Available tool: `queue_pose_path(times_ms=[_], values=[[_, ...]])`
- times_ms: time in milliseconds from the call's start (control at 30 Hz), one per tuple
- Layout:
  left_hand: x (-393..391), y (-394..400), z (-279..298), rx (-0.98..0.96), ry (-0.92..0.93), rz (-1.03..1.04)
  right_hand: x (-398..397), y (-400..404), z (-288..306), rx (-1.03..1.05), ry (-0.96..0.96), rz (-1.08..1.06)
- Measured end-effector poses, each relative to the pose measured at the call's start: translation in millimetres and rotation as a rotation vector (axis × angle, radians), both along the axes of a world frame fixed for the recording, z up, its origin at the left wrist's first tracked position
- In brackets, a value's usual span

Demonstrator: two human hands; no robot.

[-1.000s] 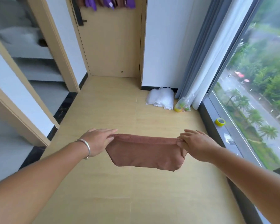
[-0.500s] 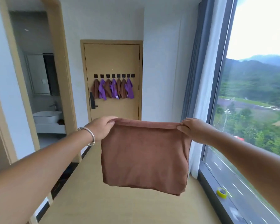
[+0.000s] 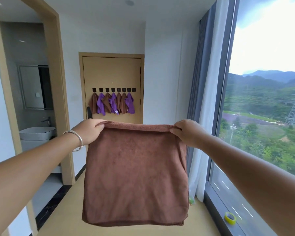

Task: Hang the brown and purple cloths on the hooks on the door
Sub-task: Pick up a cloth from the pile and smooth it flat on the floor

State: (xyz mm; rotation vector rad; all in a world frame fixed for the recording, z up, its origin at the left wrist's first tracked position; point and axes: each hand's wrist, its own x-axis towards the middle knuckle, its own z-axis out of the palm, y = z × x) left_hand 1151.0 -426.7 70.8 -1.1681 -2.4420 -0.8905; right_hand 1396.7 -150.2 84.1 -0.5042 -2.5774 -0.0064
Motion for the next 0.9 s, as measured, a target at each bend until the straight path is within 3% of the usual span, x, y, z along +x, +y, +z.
queue_pose_path(times_ms=[500,900], values=[[-212.1,83.3,-12.7,-0.025,-0.025,0.044,-225.7,86.4,13.6,0.144,-0.026,0.030],[-364.9,167.2,-17.8,-0.104,-0.016,0.089,-400.9,183.8,-4.0,0.129,-0.034,0.024]])
